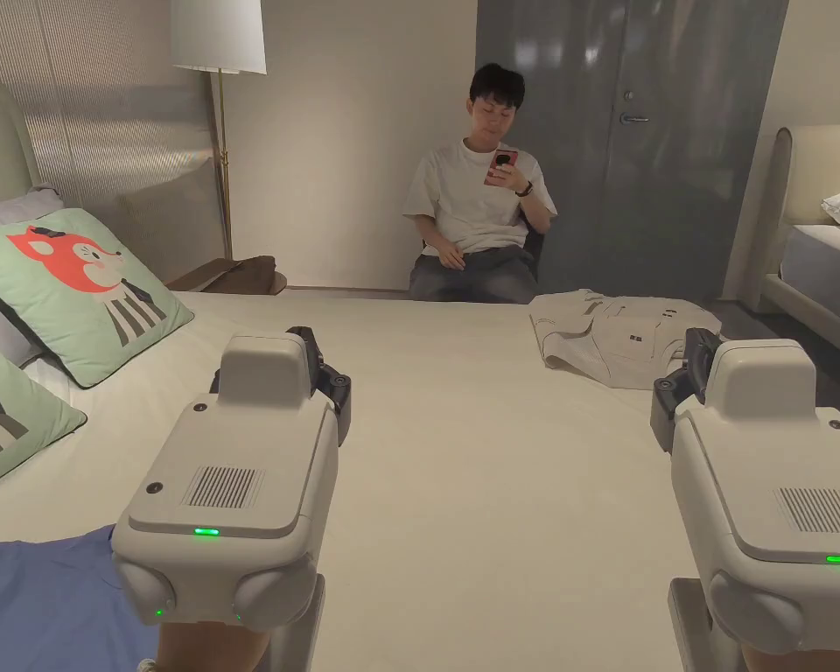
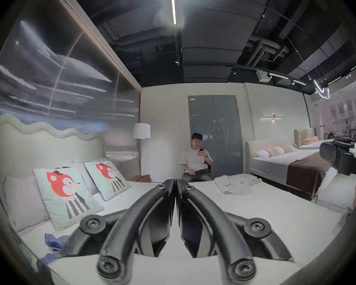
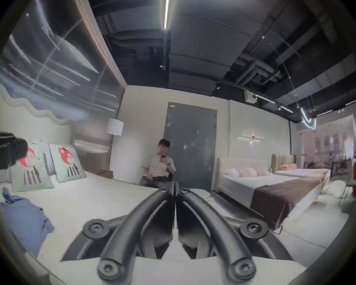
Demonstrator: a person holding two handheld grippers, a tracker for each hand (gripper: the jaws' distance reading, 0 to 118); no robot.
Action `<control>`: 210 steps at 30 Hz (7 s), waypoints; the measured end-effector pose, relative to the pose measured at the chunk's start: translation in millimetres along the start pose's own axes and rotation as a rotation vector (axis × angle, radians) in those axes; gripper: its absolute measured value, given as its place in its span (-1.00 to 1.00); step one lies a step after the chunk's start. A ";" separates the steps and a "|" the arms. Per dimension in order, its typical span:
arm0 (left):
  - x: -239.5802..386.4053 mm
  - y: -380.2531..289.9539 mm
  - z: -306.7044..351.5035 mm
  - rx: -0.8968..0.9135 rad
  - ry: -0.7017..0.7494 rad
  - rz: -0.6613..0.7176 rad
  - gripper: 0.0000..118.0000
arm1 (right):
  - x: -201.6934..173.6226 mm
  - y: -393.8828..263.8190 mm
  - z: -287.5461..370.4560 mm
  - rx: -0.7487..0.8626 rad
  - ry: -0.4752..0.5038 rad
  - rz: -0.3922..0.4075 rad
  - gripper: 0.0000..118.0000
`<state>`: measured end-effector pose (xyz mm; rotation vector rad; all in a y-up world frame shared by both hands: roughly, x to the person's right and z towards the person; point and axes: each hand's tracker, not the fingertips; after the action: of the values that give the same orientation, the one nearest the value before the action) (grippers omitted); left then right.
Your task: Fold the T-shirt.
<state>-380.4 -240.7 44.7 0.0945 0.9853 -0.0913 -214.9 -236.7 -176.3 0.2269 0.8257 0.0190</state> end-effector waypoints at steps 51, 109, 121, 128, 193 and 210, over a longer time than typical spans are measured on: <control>-174.1 -113.7 -4.0 -0.655 0.276 0.205 -0.99 | -169.5 -46.8 -43.2 -0.137 0.431 -0.062 -1.00; 120.3 -79.2 -36.4 -0.609 -0.593 0.304 -0.92 | 65.6 -39.6 25.4 -0.146 -0.037 -0.034 -1.00; 191.9 -226.2 -13.3 -1.116 -0.645 0.175 -0.92 | 100.7 -59.0 46.2 -0.213 -0.117 -0.037 -1.00; 176.9 -231.3 -13.7 -1.118 -0.633 0.249 -0.79 | 92.2 -61.4 44.7 -0.223 -0.093 -0.040 -1.00; -148.6 -224.9 -47.2 -0.958 0.151 0.235 -0.90 | 41.4 -225.1 -26.0 -0.888 0.147 -0.062 0.72; -157.3 -167.8 -12.7 -0.821 0.119 0.309 -0.92 | 49.2 -198.0 -19.4 -0.791 0.251 -0.212 -0.85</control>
<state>-497.5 -400.3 162.5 -0.5058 1.0503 0.6076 -209.7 -421.0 -265.9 -0.6191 1.0269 0.1741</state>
